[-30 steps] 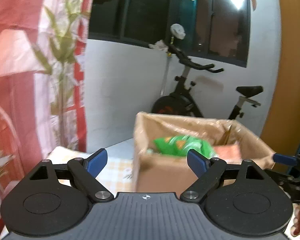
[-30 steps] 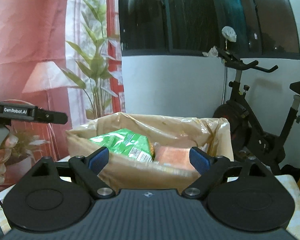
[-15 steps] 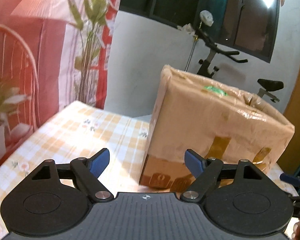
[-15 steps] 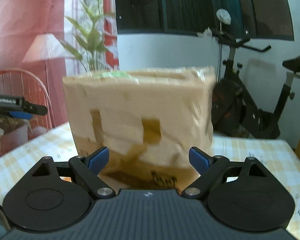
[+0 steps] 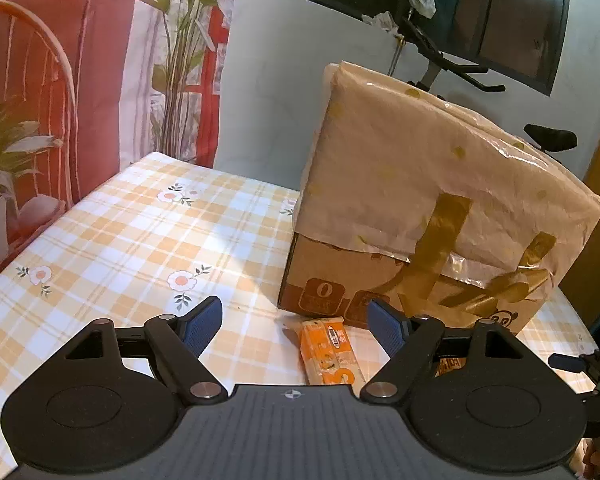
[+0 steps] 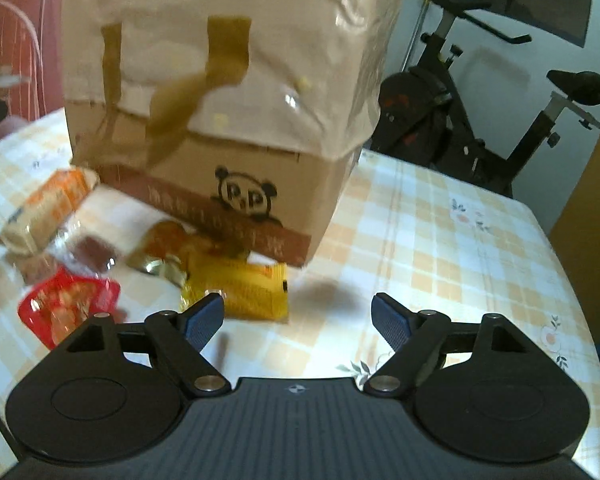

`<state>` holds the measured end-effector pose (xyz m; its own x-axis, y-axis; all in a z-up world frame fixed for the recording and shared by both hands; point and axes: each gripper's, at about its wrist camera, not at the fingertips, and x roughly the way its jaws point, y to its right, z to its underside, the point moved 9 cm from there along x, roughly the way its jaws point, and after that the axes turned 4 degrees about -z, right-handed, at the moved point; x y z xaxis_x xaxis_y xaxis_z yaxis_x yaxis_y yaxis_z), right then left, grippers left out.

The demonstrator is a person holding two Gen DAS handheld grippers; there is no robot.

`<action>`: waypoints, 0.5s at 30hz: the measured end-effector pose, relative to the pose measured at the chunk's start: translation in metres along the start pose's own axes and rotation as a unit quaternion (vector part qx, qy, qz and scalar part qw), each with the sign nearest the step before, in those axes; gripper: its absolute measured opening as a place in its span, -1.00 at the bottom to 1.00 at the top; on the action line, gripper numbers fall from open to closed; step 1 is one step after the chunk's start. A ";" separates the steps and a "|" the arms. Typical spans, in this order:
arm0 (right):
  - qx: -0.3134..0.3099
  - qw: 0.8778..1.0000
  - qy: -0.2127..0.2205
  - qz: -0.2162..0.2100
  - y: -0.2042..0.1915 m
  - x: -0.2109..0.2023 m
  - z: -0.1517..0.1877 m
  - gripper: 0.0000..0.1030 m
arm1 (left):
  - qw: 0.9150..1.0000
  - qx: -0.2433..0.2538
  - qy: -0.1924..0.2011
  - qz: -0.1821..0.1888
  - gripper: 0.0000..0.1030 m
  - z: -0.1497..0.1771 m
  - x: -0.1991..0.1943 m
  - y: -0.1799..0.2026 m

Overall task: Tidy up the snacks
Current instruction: 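Move both grippers back down toward the remaining snacks, then grasp the yellow packet with the right gripper while the left gripper grasps the orange wafer bar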

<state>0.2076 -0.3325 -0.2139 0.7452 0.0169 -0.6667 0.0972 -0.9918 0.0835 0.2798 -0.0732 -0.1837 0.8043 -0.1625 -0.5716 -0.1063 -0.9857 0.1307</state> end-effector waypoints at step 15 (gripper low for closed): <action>-0.033 0.996 -0.044 -0.065 -0.022 0.031 -0.006 0.37 | 1.000 0.004 -0.011 0.001 0.58 0.008 0.004 0.001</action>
<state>0.2328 -0.3097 -0.2319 0.6629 0.1312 -0.7372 0.2348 -0.9713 0.0383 0.2781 -0.0754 -0.1917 0.7916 -0.1644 -0.5885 -0.1122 -0.9859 0.1244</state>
